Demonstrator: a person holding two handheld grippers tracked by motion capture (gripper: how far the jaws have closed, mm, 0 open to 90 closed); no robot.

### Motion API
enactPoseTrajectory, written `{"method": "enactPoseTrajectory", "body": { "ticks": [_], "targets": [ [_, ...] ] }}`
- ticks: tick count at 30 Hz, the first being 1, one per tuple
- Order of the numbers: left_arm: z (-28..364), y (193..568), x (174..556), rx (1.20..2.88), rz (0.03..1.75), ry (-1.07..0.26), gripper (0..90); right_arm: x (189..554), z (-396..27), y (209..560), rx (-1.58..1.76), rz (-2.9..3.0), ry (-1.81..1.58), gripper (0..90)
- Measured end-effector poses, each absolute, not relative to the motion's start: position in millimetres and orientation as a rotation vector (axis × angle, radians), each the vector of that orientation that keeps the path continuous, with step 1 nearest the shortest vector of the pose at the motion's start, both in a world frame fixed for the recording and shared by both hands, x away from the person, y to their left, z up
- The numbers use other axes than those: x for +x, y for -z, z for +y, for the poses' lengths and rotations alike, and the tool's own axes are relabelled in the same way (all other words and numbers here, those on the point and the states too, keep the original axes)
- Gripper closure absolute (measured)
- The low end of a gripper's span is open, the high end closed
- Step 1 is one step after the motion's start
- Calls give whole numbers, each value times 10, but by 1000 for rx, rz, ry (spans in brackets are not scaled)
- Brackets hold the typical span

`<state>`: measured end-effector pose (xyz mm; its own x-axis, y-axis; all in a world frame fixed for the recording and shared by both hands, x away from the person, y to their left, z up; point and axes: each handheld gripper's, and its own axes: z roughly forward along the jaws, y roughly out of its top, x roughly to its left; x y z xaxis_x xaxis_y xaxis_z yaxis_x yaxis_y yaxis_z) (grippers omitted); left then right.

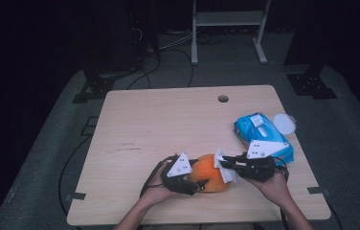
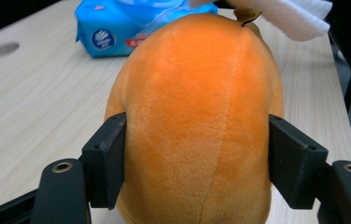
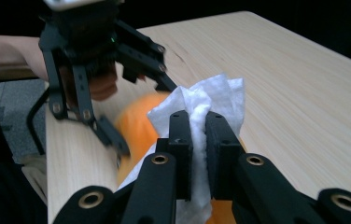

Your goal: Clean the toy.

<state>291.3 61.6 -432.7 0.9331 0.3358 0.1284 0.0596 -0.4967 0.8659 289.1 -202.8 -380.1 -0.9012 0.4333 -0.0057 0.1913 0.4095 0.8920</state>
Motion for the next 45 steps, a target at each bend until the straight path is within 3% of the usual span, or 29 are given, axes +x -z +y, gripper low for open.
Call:
{"method": "enactPoseTrajectory", "body": {
  "ticks": [3,7,12,15,23,28,31,34,36,40,45],
  "targets": [
    [625,4312,2911,2085,276,-337,290,2871,-1937,3860,505,2463,-1412,812],
    [657,4337,2984,2053,356,-246,180,2882,-2061,3937,544,2452,-1370,812],
    [620,4304,2953,2039,335,-343,320,2842,-2078,3848,553,2426,-1423,812],
    [558,4212,2875,2041,269,-414,356,2803,-1918,3769,477,2433,-1428,812],
    [653,4199,2938,2028,312,-373,337,2849,-2013,3863,536,2438,-1381,812],
    [548,4178,2843,2048,251,-421,335,2781,-1810,3762,438,2447,-1420,812],
    [562,4184,2845,2043,242,-398,294,2774,-1769,3773,403,2460,-1374,813],
    [603,4203,2918,2024,302,-348,178,2798,-1873,3828,456,2453,-1359,813],
    [629,4222,2960,2014,339,-324,162,2824,-1948,3865,491,2450,-1348,813],
    [604,4224,2904,1992,305,-379,292,2792,-1975,3821,505,2437,-1355,812],
    [456,4179,2743,2025,165,-445,320,2671,-1740,3696,383,2449,-1369,812]
  ]
}}
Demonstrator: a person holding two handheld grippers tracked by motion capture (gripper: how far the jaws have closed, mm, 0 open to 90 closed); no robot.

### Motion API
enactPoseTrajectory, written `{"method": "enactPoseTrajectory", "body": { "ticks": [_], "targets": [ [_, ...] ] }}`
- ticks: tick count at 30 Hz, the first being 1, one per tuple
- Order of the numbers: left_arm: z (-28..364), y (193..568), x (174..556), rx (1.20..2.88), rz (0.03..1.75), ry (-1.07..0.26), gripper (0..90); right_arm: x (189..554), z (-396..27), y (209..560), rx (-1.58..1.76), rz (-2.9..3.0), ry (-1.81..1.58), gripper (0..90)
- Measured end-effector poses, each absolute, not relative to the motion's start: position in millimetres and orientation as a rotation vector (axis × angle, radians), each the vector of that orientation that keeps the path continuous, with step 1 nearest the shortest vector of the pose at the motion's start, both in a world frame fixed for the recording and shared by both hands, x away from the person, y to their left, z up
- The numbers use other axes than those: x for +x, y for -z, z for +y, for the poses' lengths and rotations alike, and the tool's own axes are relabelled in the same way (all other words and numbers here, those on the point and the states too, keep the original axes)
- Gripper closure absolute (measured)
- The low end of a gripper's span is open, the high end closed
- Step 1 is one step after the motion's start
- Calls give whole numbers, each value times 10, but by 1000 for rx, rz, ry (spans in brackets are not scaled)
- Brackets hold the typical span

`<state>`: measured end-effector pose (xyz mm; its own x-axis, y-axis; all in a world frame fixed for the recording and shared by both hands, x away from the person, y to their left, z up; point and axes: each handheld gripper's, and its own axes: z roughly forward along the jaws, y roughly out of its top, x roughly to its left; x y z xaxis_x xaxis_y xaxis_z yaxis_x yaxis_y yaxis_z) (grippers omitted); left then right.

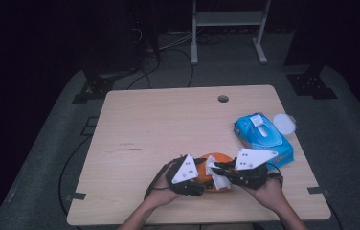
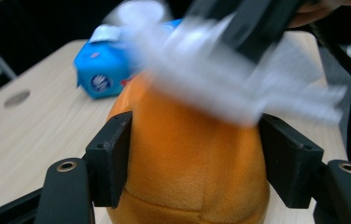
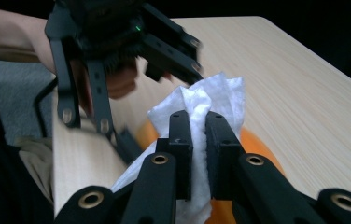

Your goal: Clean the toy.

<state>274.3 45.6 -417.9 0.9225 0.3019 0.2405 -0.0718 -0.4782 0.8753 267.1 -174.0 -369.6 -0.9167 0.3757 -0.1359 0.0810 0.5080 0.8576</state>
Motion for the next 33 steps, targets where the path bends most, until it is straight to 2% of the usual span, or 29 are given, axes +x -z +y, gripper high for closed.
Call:
{"method": "enactPoseTrajectory", "body": {
  "ticks": [3,11,18,25,27,31,33],
  "targets": [
    [467,4196,2722,2038,149,-447,319,2681,-1705,3726,372,2475,-1344,812],
    [522,4234,2786,2024,170,-395,312,2800,-2065,3799,535,2433,-1333,812],
    [539,4237,2778,2045,154,-393,293,2738,-1870,3794,455,2465,-1377,812],
    [628,4256,2866,2048,205,-360,304,2904,-2189,3884,616,2425,-1340,812],
    [664,4263,2921,2045,261,-327,269,2927,-2248,3955,657,2433,-1337,812],
    [727,4256,3046,2007,390,-132,142,2893,-2174,3966,628,2441,-1339,812],
    [735,4263,3073,2004,412,-112,135,2853,-2106,3958,593,2453,-1354,812]
  ]
}}
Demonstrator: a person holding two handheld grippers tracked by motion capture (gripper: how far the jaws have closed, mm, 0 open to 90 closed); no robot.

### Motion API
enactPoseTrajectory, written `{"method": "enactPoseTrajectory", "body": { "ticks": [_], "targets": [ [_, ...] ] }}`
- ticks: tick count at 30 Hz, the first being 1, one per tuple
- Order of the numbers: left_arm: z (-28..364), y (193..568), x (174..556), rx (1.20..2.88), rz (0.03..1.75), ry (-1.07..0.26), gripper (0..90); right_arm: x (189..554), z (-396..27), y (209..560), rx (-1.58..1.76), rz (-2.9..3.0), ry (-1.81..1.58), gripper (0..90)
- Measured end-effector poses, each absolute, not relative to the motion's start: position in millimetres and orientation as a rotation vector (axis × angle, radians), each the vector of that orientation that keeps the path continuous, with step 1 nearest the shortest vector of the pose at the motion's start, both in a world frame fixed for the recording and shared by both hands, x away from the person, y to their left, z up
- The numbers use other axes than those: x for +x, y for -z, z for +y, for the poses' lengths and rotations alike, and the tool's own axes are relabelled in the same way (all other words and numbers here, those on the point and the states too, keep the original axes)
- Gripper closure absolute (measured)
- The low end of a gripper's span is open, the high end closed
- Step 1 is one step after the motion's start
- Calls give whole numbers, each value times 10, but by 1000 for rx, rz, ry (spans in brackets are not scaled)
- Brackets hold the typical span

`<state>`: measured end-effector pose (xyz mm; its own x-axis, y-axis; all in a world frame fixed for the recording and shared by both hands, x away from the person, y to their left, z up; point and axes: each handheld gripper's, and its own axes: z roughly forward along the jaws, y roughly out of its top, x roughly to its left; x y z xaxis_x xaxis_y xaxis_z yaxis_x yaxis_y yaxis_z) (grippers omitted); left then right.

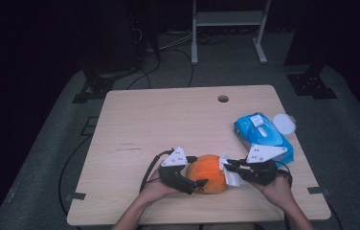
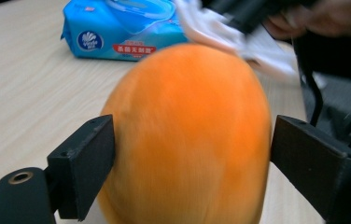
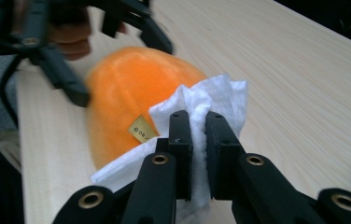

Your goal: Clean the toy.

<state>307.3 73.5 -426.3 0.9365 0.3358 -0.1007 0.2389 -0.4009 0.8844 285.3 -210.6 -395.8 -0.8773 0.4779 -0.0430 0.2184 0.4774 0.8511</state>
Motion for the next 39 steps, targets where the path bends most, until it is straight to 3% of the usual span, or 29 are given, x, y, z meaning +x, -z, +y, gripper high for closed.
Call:
{"method": "enactPoseTrajectory", "body": {
  "ticks": [3,7,10,16,17,20,22,24,25,27,34,39],
  "targets": [
    [741,4283,3079,2017,418,-115,138,2797,-2015,3956,549,2472,-1365,812],
    [729,4307,3010,2018,373,-208,304,2815,-2000,3927,552,2452,-1380,812],
    [655,4290,2926,2023,317,-345,371,2851,-1948,3913,562,2426,-1400,812],
    [585,4257,2928,2006,271,-544,398,2891,-1922,3866,576,2378,-1398,813],
    [584,4269,2944,2012,286,-506,373,2910,-1929,3884,583,2382,-1400,813],
    [635,4257,3010,2013,340,-336,186,2912,-1908,3946,578,2411,-1404,813],
    [684,4244,3062,1987,402,-243,124,2886,-1870,3957,548,2430,-1401,813],
    [723,4260,3085,1988,413,-220,151,2845,-1824,3960,524,2443,-1393,813],
    [738,4275,3076,1990,404,-241,231,2835,-1819,3960,518,2446,-1383,813],
    [756,4287,3075,2000,415,-235,292,2844,-1856,3964,527,2448,-1376,813],
    [830,4317,3079,2013,410,-224,301,2917,-2180,4108,691,2447,-1303,812],
    [794,4319,3052,2028,381,-237,307,2893,-2071,4013,653,2432,-1419,813]
  ]
}}
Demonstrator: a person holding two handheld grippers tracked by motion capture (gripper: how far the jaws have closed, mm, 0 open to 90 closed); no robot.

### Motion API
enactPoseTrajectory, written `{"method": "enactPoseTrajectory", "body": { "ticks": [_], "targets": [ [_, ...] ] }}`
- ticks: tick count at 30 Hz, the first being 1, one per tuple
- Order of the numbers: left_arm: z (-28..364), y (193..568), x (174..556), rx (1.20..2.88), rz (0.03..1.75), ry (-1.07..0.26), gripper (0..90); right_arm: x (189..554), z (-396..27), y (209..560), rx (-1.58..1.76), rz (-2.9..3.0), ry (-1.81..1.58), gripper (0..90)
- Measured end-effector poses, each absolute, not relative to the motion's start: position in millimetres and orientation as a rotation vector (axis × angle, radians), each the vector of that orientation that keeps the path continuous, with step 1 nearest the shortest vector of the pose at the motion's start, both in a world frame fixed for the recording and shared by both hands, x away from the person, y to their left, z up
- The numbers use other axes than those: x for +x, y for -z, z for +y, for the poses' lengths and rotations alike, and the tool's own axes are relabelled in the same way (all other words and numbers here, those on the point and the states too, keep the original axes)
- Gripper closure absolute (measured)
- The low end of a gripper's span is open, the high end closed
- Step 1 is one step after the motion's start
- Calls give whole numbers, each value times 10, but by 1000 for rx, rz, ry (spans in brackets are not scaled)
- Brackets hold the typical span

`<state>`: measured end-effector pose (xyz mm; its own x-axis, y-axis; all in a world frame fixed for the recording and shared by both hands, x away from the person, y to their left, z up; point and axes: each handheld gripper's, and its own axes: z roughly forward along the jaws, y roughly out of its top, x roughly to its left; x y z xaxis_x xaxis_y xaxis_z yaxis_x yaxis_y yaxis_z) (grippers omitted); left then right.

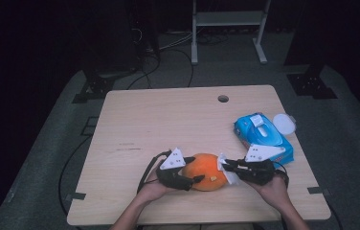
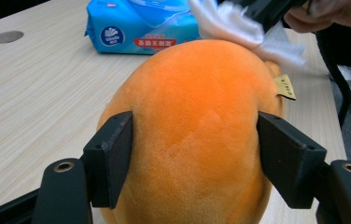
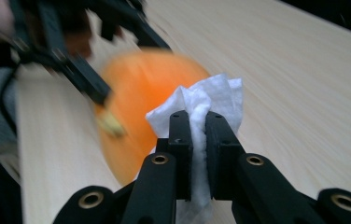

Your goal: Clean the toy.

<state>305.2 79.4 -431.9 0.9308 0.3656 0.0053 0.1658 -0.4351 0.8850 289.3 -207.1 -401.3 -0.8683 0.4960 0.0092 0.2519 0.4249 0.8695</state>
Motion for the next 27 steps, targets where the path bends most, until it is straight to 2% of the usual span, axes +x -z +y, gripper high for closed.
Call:
{"method": "enactPoseTrajectory", "body": {
  "ticks": [3,7,10,12,15,17,20,27],
  "targets": [
    [846,4292,3080,2034,370,-191,269,2882,-1981,4016,605,2456,-1416,812],
    [894,4223,3164,2002,444,-104,99,2865,-1992,4081,568,2504,-1436,812],
    [850,4310,3219,2044,461,-5,57,2819,-1954,4094,521,2536,-1439,812],
    [827,4388,3203,2046,460,8,67,2828,-1932,4087,518,2547,-1433,812],
    [838,4341,3155,2048,444,-101,289,2871,-1942,4068,557,2533,-1447,812],
    [816,4285,3111,2025,421,-207,361,2880,-1943,4024,571,2494,-1448,812],
    [757,4254,3057,2015,392,-392,370,2895,-1947,3972,579,2438,-1443,812],
    [860,4354,3110,2049,393,-301,309,3089,-2117,4223,749,2468,-1358,812]
  ]
}}
